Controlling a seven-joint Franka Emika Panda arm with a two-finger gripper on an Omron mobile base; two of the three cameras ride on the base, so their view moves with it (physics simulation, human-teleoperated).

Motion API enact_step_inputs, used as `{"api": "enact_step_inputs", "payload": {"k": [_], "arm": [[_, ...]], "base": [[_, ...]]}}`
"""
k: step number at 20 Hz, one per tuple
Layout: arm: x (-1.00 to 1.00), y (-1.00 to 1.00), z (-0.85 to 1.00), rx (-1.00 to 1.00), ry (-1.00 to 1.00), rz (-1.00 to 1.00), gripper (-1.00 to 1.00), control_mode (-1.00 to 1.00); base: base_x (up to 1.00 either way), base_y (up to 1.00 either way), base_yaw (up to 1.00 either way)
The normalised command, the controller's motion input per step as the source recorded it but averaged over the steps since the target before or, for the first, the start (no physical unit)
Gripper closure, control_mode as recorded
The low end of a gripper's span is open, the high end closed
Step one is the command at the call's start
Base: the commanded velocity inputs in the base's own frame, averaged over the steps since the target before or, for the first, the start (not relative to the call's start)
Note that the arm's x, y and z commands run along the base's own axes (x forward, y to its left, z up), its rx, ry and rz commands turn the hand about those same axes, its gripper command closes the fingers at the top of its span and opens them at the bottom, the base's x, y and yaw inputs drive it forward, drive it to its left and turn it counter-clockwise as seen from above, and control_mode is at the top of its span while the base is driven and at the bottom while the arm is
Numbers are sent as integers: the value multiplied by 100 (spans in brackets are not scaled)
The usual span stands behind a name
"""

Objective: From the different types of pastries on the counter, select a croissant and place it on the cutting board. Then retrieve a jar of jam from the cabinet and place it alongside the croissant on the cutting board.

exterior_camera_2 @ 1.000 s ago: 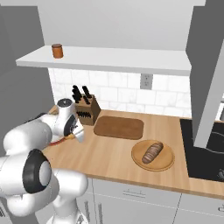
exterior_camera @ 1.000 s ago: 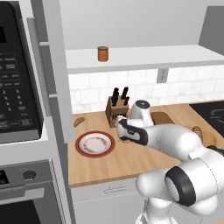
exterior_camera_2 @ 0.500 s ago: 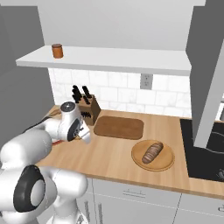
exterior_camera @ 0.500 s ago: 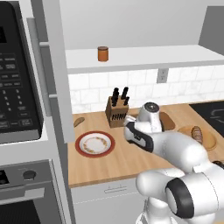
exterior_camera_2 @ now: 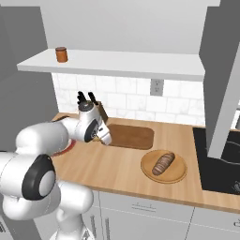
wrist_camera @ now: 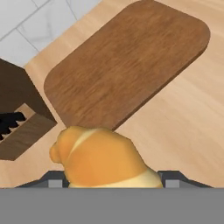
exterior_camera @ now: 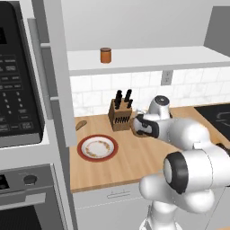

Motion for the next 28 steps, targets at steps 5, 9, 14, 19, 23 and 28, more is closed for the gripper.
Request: {"api": "enact_step_inputs", "payload": {"k": [5,9,14,19,23,28], "arm": [[29,-11,-12,-10,0,0,100,-100],[50,-5,-10,-1,0,0,100,-100],[52,-18,-10,0,1,1,100,-100],[33,-3,-26,0,0,0,100,-100],[24,-1,-19,0,0,0,100,-100],[34,-14,-5,0,0,0,100,-100]], "base": [[0,0,0],[0,0,0],[0,0,0],[0,0,0],[0,0,0],[0,0,0]]}}
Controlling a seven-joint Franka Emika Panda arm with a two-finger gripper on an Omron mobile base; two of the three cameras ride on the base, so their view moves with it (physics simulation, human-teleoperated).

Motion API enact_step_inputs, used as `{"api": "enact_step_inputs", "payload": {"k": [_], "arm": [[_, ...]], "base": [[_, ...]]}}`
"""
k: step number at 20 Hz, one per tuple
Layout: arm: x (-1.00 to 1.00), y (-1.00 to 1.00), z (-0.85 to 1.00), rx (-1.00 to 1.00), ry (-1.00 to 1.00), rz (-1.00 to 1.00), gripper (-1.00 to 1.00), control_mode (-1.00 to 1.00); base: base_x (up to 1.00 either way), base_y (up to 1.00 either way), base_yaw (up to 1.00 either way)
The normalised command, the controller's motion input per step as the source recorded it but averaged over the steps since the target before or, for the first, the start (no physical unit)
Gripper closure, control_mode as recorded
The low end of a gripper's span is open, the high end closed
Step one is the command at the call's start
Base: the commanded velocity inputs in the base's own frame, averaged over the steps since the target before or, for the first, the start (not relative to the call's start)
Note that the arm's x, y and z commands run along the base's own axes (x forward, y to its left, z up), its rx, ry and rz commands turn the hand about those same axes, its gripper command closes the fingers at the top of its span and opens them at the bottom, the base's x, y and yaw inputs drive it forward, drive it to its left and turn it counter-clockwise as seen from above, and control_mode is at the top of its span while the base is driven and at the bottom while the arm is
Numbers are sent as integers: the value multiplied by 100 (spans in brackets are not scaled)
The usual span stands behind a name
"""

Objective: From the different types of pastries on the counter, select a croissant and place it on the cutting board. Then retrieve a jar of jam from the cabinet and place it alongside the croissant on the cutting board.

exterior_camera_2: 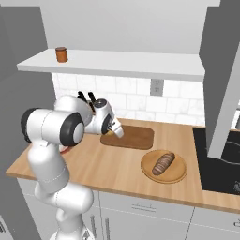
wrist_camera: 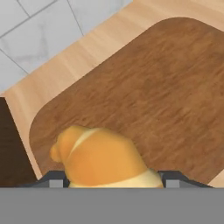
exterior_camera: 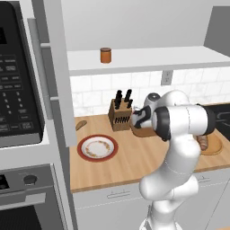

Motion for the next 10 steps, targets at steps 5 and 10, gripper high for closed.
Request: {"api": "enact_step_inputs", "payload": {"k": [5,10], "arm": [[34,-9,-19,0,0,0,100,-100],[15,-2,-38,0,0,0,100,-100]], "base": [[0,0,0],[0,0,0]]}}
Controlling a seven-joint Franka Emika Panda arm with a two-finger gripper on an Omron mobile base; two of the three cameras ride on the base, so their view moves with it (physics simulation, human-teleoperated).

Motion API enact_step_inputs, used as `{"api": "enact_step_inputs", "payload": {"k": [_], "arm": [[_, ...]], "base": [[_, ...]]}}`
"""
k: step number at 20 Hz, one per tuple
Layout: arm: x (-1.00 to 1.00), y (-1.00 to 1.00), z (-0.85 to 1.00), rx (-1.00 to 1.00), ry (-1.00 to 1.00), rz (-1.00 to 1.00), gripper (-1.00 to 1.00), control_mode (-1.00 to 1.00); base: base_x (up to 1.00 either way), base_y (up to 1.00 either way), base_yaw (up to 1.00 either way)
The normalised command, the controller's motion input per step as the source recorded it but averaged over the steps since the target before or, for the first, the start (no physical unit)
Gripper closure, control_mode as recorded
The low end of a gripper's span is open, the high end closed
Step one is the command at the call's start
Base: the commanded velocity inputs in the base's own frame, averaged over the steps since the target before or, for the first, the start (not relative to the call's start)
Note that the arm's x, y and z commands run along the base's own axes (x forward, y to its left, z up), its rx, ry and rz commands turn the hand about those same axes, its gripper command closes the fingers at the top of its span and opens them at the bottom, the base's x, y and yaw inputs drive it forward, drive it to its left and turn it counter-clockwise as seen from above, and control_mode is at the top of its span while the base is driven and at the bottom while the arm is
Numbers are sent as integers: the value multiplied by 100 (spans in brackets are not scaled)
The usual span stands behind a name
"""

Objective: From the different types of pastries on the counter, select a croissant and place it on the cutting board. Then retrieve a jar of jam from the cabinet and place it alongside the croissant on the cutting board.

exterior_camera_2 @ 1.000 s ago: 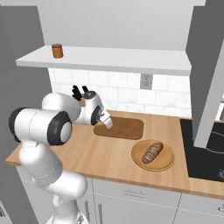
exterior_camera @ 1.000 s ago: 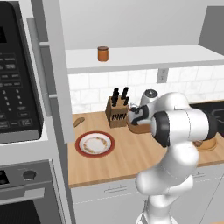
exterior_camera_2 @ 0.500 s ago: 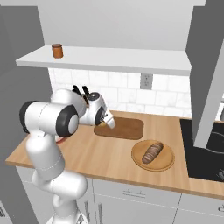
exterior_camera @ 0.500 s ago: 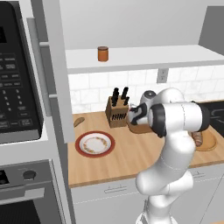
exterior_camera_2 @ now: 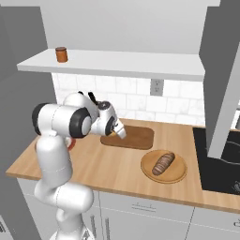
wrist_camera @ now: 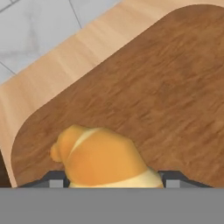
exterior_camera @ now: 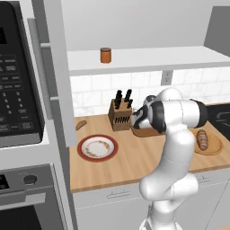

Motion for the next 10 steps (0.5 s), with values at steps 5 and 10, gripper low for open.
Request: {"api": "enact_step_inputs", "payload": {"k": [5,10], "arm": [[20,-18,-3,0,-2,0,-100,-100],[19,-20,0,0,-1,0,-100,-100]], "base": [[0,0,0],[0,0,0]]}}
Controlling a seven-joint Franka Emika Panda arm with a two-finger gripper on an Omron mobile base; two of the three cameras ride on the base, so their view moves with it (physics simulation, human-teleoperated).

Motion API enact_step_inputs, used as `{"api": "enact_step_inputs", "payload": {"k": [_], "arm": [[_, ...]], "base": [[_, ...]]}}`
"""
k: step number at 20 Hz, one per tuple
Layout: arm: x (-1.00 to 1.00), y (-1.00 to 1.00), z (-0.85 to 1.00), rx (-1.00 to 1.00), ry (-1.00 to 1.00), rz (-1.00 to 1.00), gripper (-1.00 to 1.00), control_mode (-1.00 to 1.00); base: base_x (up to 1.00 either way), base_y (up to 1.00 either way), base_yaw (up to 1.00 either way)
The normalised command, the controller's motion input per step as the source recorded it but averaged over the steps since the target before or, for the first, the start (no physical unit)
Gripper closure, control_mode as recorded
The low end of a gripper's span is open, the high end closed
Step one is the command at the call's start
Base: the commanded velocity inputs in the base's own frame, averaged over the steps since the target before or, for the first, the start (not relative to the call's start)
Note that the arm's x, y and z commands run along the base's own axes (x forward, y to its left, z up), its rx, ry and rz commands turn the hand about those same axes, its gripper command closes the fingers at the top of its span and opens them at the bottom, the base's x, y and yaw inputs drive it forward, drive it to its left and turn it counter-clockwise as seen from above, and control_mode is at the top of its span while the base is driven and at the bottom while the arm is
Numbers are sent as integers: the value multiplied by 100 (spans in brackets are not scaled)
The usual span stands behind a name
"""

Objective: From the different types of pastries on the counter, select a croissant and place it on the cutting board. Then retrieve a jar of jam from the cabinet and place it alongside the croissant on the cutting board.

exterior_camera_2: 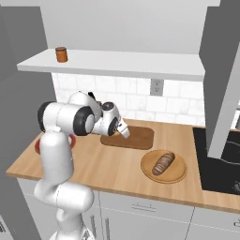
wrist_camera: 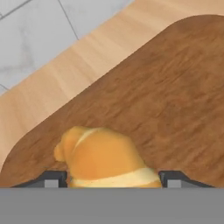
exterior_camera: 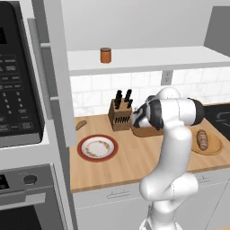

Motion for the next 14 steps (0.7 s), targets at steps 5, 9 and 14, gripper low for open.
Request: {"api": "enact_step_inputs", "payload": {"k": [5,9,14], "arm": [[35,-7,-2,4,1,2,-100,-100],[28,-13,2,7,0,3,-100,-100],[6,-28,7,0,0,0,-100,-100]], "base": [[0,0,0],[0,0,0],[0,0,0]]}}
